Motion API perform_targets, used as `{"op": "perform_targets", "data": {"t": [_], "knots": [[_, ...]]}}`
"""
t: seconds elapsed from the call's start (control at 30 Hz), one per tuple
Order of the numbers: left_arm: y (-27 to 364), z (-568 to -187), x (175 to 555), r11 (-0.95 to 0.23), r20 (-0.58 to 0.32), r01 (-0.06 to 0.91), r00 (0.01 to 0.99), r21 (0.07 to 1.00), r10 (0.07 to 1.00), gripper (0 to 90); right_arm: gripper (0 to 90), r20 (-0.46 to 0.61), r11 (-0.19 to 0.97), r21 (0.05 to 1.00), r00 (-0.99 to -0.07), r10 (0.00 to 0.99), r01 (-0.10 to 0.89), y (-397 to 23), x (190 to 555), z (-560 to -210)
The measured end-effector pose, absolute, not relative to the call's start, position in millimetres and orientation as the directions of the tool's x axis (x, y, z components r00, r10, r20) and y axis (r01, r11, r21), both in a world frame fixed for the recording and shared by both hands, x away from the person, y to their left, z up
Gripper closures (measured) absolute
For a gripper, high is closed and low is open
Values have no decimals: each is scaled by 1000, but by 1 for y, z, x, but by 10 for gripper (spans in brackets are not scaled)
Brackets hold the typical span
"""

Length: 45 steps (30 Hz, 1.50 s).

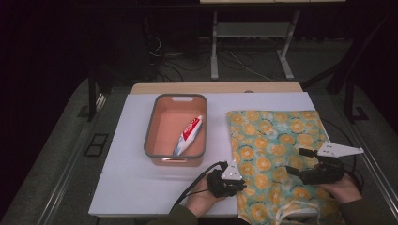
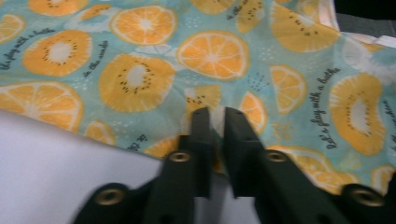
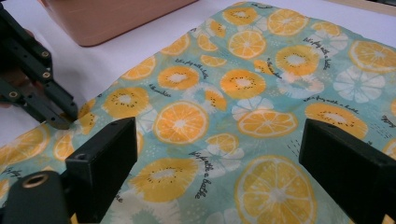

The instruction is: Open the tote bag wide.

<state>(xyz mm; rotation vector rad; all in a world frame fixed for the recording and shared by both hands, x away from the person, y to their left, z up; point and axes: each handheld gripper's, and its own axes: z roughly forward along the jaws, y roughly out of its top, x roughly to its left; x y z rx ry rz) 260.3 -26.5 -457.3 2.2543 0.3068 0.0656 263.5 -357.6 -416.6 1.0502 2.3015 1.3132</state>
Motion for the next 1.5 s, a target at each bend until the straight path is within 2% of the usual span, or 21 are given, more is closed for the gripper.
{"op": "perform_targets", "data": {"t": [0.13, 0.2, 0.47, 0.67, 0.7, 0.83, 0.87, 1.0, 1.07, 1.2, 1.3, 1.4, 1.43, 1.5], "knots": [[-27, -456, 261, -619, -63, 211, 966, 757, 253, 895, 113, 99, 320, 834, -693, 714, 450, -358, 263, -416], [-26, -455, 261, -627, -37, 204, 962, 752, 269, 895, 113, 100, 319, 835, -694, 713, 448, -358, 263, -416], [-7, -448, 277, -612, 34, 251, 910, 750, 414, 896, 113, 100, 319, 835, -694, 713, 448, -358, 263, -416], [-5, -447, 280, -591, 1, 281, 903, 756, 430, 888, 113, 101, 320, 835, -696, 711, 448, -358, 263, -416], [-5, -447, 280, -591, 1, 281, 903, 756, 430, 865, 113, 102, 319, 835, -695, 712, 448, -358, 263, -416], [1, -437, 275, -549, -41, 295, 903, 782, 428, 681, 113, 103, 315, 836, -693, 714, 449, -359, 263, -416], [6, -431, 271, -539, -83, 319, 906, 780, 416, 627, 113, 104, 313, 837, -691, 715, 449, -360, 263, -416], [14, -429, 255, -558, -123, 331, 918, 761, 376, 487, 113, 104, 314, 836, -691, 715, 451, -360, 263, -416], [14, -432, 248, -574, -137, 327, 927, 751, 348, 446, 113, 104, 314, 835, -691, 716, 451, -360, 263, -416], [9, -439, 241, -595, -140, 317, 936, 738, 324, 422, 113, 101, 317, 835, -692, 714, 449, -359, 263, -416], [0, -446, 238, -632, -125, 295, 946, 717, 299, 438, 113, 101, 318, 834, -693, 714, 450, -359, 263, -416], [-4, -450, 235, -658, -78, 254, 955, 709, 285, 521, 113, 103, 316, 835, -692, 715, 451, -359, 263, -416], [-5, -449, 234, -669, -37, 225, 958, 709, 283, 567, 113, 104, 316, 834, -691, 715, 452, -359, 263, -416], [-4, -450, 234, -665, -51, 221, 963, 713, 265, 745, 113, 103, 317, 834, -692, 715, 452, -359, 264, -416]]}}
